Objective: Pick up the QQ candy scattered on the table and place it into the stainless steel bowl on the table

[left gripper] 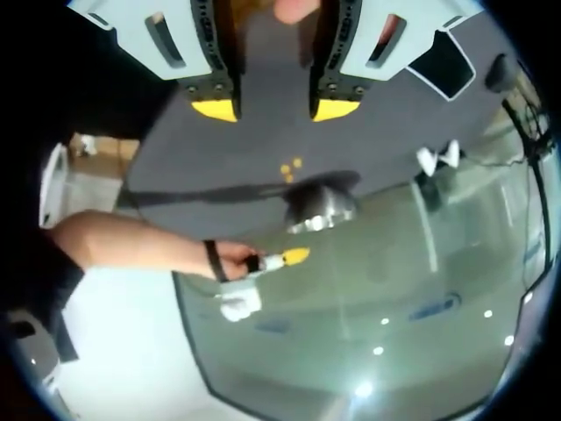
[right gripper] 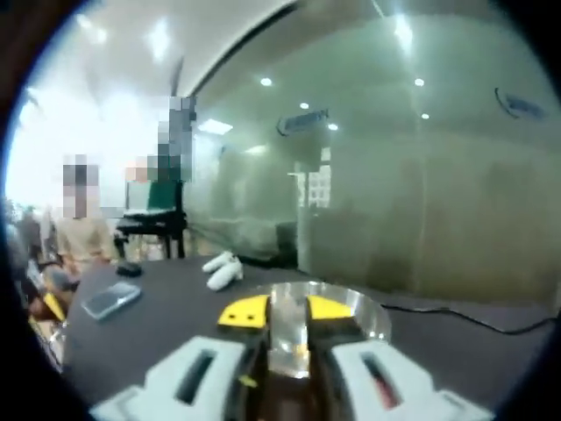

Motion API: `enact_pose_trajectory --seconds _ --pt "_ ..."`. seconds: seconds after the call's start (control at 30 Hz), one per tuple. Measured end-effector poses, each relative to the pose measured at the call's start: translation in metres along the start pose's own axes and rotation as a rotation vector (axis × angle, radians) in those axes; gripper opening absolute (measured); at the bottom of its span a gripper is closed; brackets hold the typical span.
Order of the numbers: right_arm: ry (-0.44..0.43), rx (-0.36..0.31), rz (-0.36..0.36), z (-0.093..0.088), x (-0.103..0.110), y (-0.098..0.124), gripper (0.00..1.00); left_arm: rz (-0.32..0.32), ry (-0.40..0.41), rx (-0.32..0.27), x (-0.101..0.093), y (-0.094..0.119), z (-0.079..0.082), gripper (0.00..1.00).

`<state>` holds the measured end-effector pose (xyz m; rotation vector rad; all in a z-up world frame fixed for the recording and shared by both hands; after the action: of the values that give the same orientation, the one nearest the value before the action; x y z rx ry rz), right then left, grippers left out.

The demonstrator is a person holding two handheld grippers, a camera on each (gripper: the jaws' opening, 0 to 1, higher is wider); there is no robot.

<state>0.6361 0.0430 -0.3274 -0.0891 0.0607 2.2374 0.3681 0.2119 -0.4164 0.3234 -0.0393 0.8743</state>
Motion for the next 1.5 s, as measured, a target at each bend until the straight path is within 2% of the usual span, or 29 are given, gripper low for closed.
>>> enact_pose_trajectory --seconds 0.1,0.27,0.33,0.4,0.47,0.63,0.73,0.93,1.1,1.17,1.27,1.5 --pt "0.011 0.002 0.021 -0.005 0.005 0.011 0.17 -0.007 -0.002 0.007 -0.001 -0.005 -0.005 0.33" --pt "0.004 0.055 0.025 -0.026 0.008 0.029 0.17 -0.015 -0.007 -0.015 -0.001 -0.006 0.001 0.33" --pt "0.057 0.060 0.041 -0.033 0.014 0.038 0.18 -0.012 -0.012 -0.018 0.001 -0.006 0.002 0.33" --pt "0.118 0.031 0.033 -0.035 0.017 0.047 0.18 -0.012 -0.008 -0.019 0.002 -0.006 0.002 0.33" --pt "0.078 0.044 0.069 -0.043 0.024 0.057 0.18 -0.009 -0.007 -0.016 0.003 -0.006 0.000 0.33" --pt "0.060 0.068 0.090 -0.067 0.025 0.082 0.19 0.011 -0.013 -0.041 0.007 -0.005 0.004 0.32" --pt "0.011 0.104 0.106 -0.083 0.023 0.090 0.19 0.004 -0.013 -0.045 0.007 -0.004 0.005 0.32" --pt "-0.037 0.163 0.126 -0.109 0.029 0.088 0.20 -0.009 -0.014 -0.031 0.005 -0.006 0.001 0.32" --pt "-0.011 0.184 0.164 -0.114 0.036 0.081 0.20 -0.025 -0.024 -0.021 0.000 -0.007 0.000 0.33" --pt "-0.020 0.199 0.180 -0.119 0.032 0.075 0.20 -0.028 -0.018 -0.015 0.000 -0.006 -0.002 0.33" --pt "-0.036 0.209 0.200 -0.121 0.036 0.069 0.20 -0.023 -0.019 -0.012 0.001 -0.005 -0.003 0.33" --pt "0.004 0.259 0.249 -0.129 0.045 0.048 0.18 0.005 -0.023 -0.037 0.005 -0.001 0.000 0.32"
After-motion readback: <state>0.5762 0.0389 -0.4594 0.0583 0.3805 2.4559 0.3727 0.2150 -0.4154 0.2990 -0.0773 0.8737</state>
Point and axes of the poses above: the point that each gripper's makers call its tool centre point, and the gripper's own axes: y roughly backward along the fingers, x roughly to its left, z roughly out of its top, the point moved 3 cm from there along y, roughly backward along the fingers, and after that the axes turned 3 degrees about -z, right-handed, at the moved point
